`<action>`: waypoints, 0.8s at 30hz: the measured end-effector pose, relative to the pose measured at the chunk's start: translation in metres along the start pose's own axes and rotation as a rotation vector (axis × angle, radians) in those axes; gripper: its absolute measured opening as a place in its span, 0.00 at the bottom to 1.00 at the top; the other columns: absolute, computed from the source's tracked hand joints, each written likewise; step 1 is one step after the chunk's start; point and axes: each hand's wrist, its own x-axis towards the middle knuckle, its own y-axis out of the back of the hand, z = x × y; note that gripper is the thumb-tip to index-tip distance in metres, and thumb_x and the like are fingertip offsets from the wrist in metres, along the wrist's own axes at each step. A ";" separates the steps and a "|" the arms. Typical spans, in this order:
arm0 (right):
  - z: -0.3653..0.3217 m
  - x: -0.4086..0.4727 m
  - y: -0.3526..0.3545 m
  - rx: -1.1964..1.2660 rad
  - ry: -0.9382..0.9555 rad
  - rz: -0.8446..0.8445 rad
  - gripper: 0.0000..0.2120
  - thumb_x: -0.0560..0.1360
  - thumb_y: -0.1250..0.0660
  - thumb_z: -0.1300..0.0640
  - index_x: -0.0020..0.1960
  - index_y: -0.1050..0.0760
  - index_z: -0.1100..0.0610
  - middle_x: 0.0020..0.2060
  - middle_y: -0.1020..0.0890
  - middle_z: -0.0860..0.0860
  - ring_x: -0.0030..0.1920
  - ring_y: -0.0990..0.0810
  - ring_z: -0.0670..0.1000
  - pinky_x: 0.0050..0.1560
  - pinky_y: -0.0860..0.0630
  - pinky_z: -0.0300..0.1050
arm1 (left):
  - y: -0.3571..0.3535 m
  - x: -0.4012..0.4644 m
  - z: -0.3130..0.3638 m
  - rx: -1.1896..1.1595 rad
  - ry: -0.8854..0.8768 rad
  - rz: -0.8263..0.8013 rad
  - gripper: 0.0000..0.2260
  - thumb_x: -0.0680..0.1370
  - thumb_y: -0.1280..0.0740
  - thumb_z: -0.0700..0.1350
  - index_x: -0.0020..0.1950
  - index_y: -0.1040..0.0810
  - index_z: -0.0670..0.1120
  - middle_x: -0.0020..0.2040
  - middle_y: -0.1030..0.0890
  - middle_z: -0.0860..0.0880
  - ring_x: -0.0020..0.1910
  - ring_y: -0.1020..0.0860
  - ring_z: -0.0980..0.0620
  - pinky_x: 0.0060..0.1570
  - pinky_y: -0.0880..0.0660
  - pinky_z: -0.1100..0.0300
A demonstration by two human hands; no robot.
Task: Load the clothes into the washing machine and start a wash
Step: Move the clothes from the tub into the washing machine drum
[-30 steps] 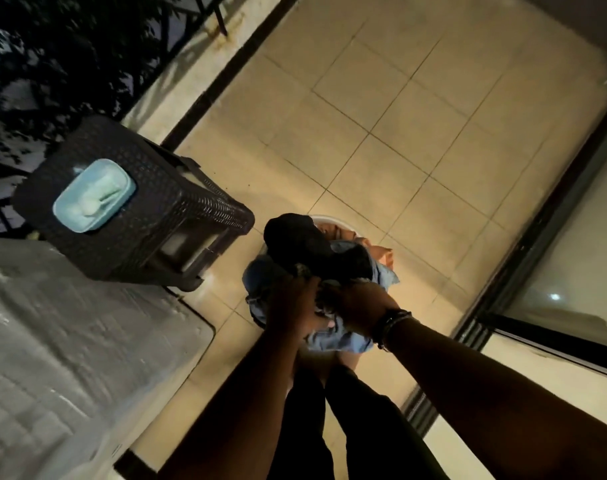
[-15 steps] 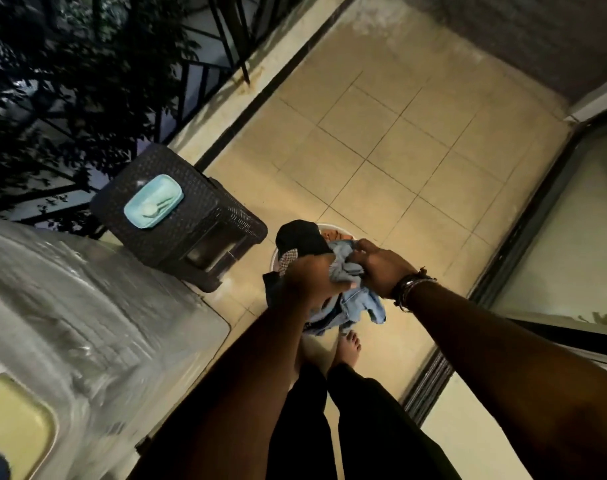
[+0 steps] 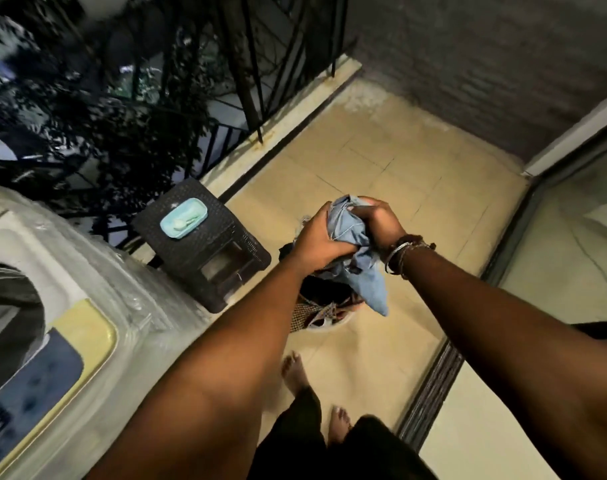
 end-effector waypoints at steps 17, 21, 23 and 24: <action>0.027 -0.120 -0.018 -0.432 0.287 -0.266 0.42 0.64 0.17 0.49 0.72 0.33 0.50 0.66 0.21 0.50 0.66 0.22 0.51 0.62 0.23 0.57 | 0.058 -0.176 0.257 -0.836 -0.230 0.642 0.22 0.67 0.28 0.47 0.60 0.27 0.49 0.61 0.20 0.39 0.56 0.18 0.39 0.58 0.22 0.37; 0.002 -0.127 -0.061 -0.432 0.209 0.006 0.15 0.75 0.28 0.58 0.60 0.21 0.59 0.54 0.16 0.60 0.50 0.18 0.56 0.53 0.20 0.56 | 0.068 -0.205 0.292 -0.709 -0.268 0.539 0.20 0.75 0.29 0.46 0.63 0.33 0.48 0.61 0.22 0.41 0.57 0.20 0.42 0.61 0.23 0.41; -0.025 -0.129 -0.075 -0.338 0.158 0.082 0.20 0.78 0.37 0.55 0.65 0.25 0.65 0.60 0.19 0.63 0.56 0.20 0.59 0.57 0.23 0.52 | 0.087 -0.222 0.295 -0.686 -0.295 0.592 0.21 0.73 0.27 0.47 0.62 0.32 0.48 0.62 0.22 0.40 0.58 0.19 0.41 0.60 0.22 0.41; -0.038 -0.123 -0.081 -0.242 0.134 0.085 0.24 0.78 0.40 0.51 0.68 0.28 0.66 0.63 0.22 0.63 0.61 0.21 0.61 0.61 0.25 0.51 | 0.099 -0.232 0.295 -0.669 -0.299 0.633 0.21 0.73 0.27 0.46 0.61 0.32 0.48 0.61 0.21 0.39 0.57 0.19 0.41 0.59 0.22 0.41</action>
